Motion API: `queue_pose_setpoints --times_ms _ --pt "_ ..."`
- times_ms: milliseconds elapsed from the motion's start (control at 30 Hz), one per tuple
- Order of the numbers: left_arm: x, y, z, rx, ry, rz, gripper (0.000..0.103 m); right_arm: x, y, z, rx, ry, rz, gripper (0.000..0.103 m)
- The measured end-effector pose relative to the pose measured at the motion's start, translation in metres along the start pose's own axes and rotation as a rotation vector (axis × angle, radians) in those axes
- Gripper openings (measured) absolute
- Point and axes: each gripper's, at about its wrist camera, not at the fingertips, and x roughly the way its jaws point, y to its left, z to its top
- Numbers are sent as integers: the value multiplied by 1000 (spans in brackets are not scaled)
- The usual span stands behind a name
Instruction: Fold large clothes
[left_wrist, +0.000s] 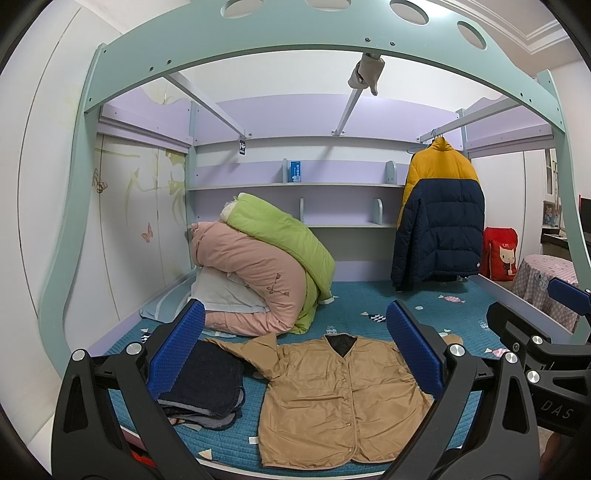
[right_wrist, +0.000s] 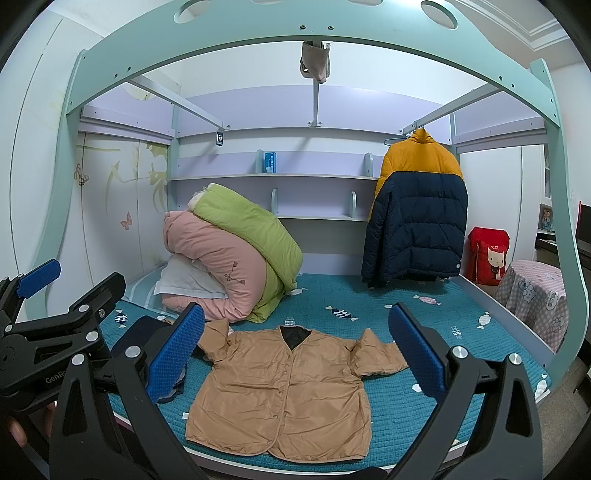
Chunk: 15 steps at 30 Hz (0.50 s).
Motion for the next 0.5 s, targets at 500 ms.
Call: queue_pose_setpoints --times_ms 500 --pt "0 2 -2 3 1 3 99 1 1 -2 4 7 3 96"
